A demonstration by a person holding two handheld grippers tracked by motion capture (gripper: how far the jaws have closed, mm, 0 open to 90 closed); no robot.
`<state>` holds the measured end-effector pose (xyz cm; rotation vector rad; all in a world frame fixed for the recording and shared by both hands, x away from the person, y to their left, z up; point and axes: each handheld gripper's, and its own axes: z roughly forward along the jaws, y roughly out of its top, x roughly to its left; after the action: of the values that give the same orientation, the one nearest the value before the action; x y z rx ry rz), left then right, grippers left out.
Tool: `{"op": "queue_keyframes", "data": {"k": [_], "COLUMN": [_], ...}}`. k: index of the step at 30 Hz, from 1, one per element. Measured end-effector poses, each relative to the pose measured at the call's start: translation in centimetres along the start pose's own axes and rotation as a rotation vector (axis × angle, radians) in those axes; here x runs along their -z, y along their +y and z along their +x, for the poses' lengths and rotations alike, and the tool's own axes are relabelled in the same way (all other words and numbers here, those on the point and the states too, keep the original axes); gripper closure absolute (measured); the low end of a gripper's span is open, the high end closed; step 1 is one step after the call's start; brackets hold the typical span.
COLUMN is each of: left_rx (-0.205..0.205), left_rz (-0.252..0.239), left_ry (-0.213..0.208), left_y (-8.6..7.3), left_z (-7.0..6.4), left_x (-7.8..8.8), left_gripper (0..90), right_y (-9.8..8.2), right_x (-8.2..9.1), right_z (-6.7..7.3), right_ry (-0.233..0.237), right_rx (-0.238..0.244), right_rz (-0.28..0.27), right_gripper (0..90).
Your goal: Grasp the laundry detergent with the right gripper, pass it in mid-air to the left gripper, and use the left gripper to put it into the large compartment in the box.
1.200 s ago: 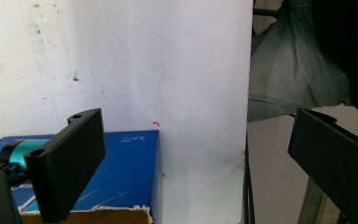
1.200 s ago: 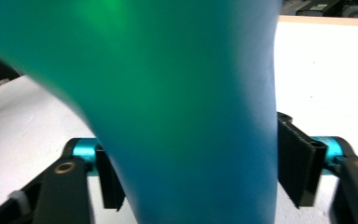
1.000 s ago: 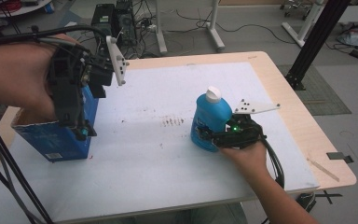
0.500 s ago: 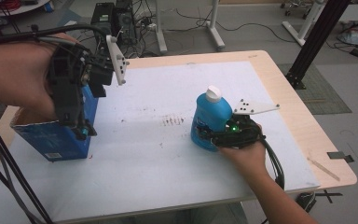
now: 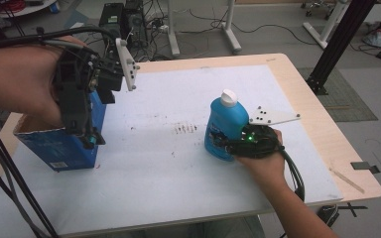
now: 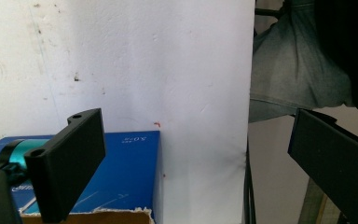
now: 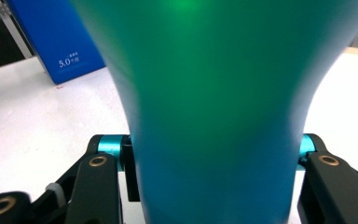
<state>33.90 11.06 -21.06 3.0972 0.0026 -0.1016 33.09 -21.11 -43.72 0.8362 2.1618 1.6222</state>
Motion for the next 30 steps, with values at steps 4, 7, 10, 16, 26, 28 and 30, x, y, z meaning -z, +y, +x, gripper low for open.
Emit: {"op": "queue_keyframes", "data": {"k": [4,7,10,16,26,28,30], "left_rx": [0.002,-0.001,-0.002,-0.003,-0.015,-0.019,-0.016], "left_rz": [0.002,0.002,-0.001,0.003,0.004,0.003,0.008], "left_ry": [0.004,0.002,0.004,0.006,0.01,0.01,0.007], "left_y": [0.0,0.0,0.2,0.4,1.2,1.4,1.6], "left_z": [0.0,0.0,-0.1,-0.1,0.0,0.0,0.0], "left_x": [0.0,0.0,0.1,0.3,0.4,0.4,0.4], "left_gripper": [4.1,4.1,4.1,4.1,4.1,4.1,4.1], "right_y": [0.2,0.4,0.6,1.1,3.7,4.3,4.7], "right_x": [-0.1,-0.2,-0.2,0.4,0.6,0.5,0.4], "right_z": [0.4,0.6,0.7,0.6,1.5,1.9,2.2], "right_ry": [0.004,0.013,0.018,0.022,0.105,0.128,0.154], "right_rx": [0.022,0.036,0.04,0.045,0.115,0.132,0.147], "right_rz": [0.007,0.012,0.006,-0.002,-0.002,-0.003,-0.001], "right_gripper": [45.9,46.0,46.0,46.0,45.9,45.9,45.9]}}
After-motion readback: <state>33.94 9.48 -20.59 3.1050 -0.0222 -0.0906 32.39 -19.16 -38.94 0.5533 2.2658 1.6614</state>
